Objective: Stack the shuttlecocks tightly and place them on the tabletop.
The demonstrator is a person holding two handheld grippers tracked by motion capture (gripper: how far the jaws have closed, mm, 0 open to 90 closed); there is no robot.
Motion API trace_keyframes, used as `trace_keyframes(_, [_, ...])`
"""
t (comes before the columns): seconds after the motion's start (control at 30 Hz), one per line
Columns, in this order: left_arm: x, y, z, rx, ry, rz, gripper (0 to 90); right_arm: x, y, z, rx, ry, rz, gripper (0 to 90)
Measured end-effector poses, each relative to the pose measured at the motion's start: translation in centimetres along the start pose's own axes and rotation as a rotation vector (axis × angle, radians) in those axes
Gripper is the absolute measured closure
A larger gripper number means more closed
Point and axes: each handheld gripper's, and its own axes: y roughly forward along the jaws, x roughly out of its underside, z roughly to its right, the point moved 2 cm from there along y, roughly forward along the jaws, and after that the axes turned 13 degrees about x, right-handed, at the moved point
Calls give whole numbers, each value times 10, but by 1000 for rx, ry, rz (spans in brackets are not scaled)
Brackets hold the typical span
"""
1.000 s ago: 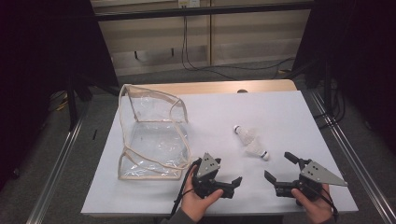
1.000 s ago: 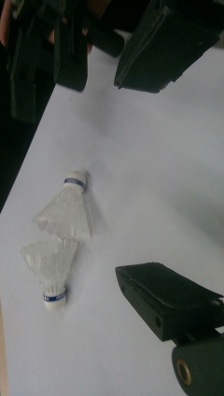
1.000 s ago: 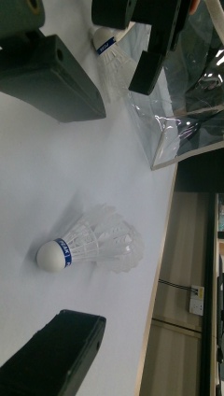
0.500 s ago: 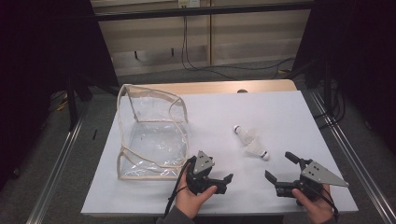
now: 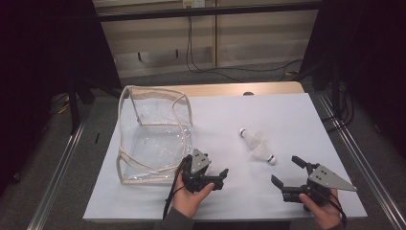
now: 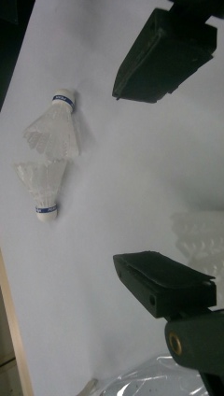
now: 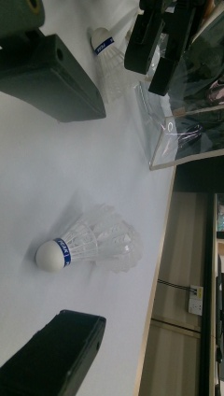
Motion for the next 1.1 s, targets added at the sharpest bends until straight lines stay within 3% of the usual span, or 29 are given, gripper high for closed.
trace_keyframes(0.23, [6,2,1,-23,11,-92,209,0,0,0,-2,-2,-1,16])
trace_keyframes(0.47, [7,0,4,-38,9,-140,268,0,0,-1,-7,-7,1,17])
trace_keyframes(0.6, [9,-3,3,-75,16,-167,413,0,0,-1,-7,-6,0,17])
trace_keyframes(0.67, [10,-6,3,-96,19,-182,543,0,0,-1,-6,-9,-3,17])
trace_keyframes(0.73, [11,-7,2,-93,19,-187,687,0,0,-1,-4,-9,-5,17])
trace_keyframes(0.83, [10,-8,4,-69,12,-193,824,0,0,-1,-4,-12,-3,17])
trace_keyframes(0.97, [11,-6,9,-24,2,-181,870,0,0,-1,-2,-11,-4,17])
trace_keyframes(1.1, [8,-5,12,-9,-4,-167,873,0,0,-1,-3,-11,-4,17])
